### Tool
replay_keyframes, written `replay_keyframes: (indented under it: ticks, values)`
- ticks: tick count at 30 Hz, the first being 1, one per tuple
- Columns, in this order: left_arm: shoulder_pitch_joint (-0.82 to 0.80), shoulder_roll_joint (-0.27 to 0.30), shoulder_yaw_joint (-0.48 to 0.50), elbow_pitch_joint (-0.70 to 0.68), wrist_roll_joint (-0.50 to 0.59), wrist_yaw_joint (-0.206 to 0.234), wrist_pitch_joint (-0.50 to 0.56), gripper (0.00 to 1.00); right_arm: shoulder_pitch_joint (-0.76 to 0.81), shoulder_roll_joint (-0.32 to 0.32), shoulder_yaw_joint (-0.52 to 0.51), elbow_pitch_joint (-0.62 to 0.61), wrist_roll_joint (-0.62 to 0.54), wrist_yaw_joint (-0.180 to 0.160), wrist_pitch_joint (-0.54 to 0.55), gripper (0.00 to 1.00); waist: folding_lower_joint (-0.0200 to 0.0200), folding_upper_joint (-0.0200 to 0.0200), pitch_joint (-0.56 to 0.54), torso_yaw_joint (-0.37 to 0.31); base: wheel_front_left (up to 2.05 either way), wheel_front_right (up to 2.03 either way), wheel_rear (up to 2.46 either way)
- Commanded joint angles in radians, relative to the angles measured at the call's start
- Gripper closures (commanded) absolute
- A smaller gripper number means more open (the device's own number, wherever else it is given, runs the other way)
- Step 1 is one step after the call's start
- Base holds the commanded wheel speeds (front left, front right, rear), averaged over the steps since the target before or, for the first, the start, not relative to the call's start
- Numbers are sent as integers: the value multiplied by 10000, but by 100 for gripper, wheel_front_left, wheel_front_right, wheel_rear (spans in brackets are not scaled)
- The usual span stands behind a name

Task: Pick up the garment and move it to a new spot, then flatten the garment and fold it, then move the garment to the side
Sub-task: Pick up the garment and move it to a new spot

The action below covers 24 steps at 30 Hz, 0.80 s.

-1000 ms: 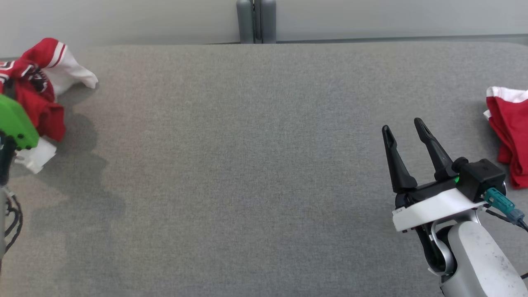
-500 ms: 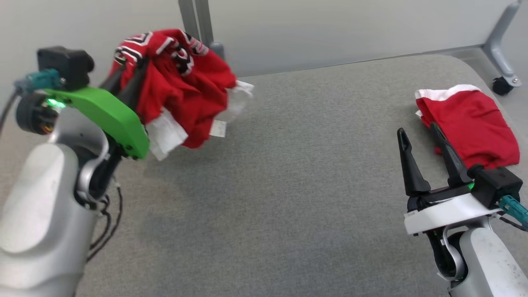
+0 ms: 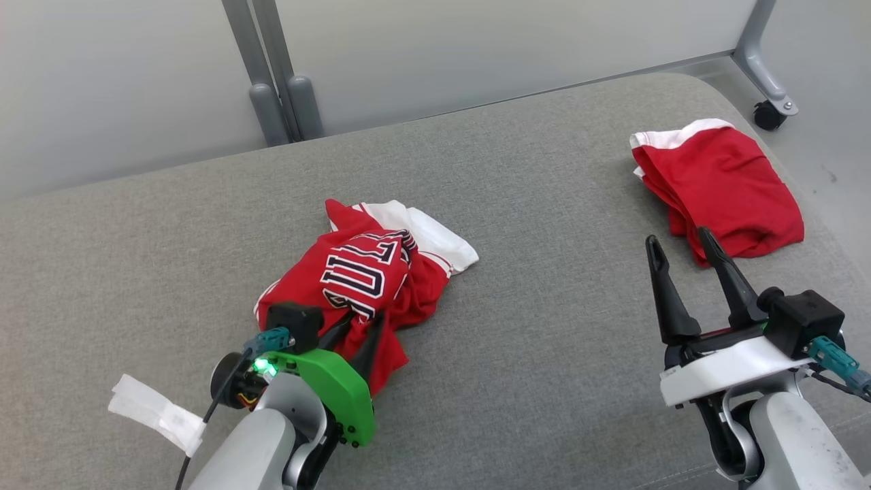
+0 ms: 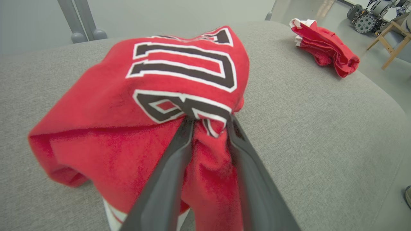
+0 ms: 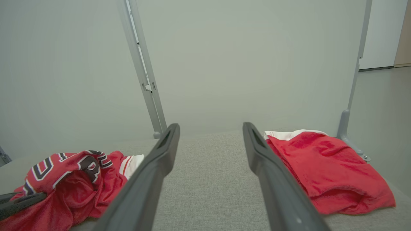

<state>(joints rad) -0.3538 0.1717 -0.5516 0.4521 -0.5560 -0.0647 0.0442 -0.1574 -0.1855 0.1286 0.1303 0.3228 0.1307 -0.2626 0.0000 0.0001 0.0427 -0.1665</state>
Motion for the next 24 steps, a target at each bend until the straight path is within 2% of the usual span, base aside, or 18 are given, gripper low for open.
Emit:
replay_keyframes:
  ticks: [1,6,10,19,24]
  values:
    - [-9,-67,-21,216,42,-107,-252,0,54,-32,41,63,61,-1,-29,0,0,-1,-21,68,0,0,0]
    - [-359,44,24,337,159,-227,-917,0,108,-102,55,145,73,0,-30,0,0,-1,-177,354,0,0,0]
    - [-274,366,293,-249,129,-70,-1247,0,174,-166,27,135,98,-1,-30,0,0,-1,-396,602,0,0,0]
    - [949,1434,1375,-2268,96,1110,-1834,0,497,-126,20,13,124,-1,-30,0,0,-1,-696,1032,0,0,0]
    - [1963,1685,1734,-2999,228,1673,-2419,0,739,-12,15,-44,175,-1,-30,0,0,-1,-755,1118,0,0,0]
